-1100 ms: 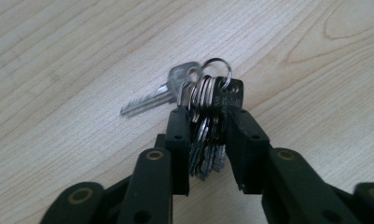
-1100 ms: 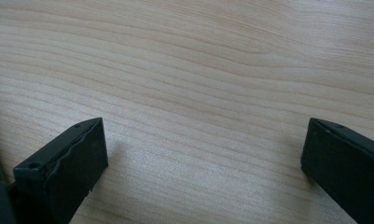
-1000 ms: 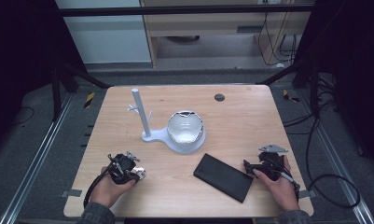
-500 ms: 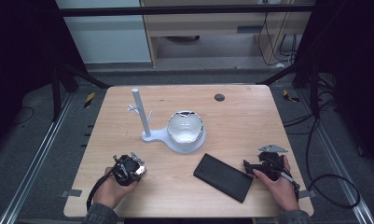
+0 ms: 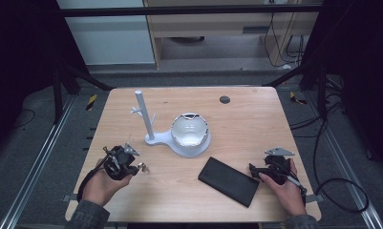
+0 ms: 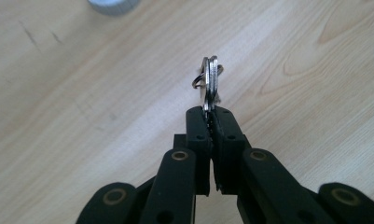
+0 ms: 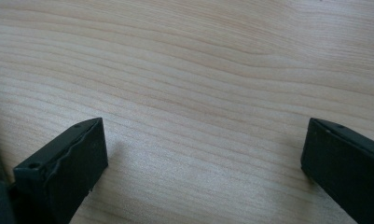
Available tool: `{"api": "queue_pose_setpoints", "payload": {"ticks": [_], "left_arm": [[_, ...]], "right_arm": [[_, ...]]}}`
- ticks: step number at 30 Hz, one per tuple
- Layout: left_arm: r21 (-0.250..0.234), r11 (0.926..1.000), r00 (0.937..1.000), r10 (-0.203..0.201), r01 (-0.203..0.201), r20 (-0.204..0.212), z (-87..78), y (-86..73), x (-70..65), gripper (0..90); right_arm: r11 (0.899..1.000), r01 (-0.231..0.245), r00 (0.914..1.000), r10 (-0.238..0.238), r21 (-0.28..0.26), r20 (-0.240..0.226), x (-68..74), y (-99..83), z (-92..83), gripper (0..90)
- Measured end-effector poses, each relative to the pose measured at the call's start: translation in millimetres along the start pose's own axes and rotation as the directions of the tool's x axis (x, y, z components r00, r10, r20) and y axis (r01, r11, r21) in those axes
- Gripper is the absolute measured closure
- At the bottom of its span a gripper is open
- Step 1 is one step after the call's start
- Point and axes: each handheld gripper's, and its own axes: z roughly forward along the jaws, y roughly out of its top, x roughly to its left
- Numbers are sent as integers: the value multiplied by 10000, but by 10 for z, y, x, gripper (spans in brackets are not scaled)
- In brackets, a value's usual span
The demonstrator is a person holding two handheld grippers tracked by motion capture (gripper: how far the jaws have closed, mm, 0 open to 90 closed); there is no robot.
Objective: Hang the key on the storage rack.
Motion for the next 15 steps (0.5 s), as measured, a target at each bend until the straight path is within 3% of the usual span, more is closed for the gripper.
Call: {"api": "queue_pose_setpoints", "payload": {"ticks": [6, 7, 11, 15], "left_arm": [[-192, 9998, 9994, -62, 56, -342, -270, 172, 175, 865], [-294, 9995, 9986, -164, 149, -504, -375, 236, 250, 866], [-472, 9985, 9980, -301, 275, -560, -532, 347, 366, 866], [-292, 9996, 9956, -69, 42, -935, -713, 510, 489, 866]], "right_arm": [[10000, 19, 10000, -19, -2, 16, 0, 0, 2, 6], [10000, -20, 10000, 20, 5, 25, 3, 3, 5, 4], [10000, -31, 10000, 31, -4, 19, 6, 4, 7, 4], [10000, -42, 10000, 42, -4, 18, 7, 5, 7, 4]]}}
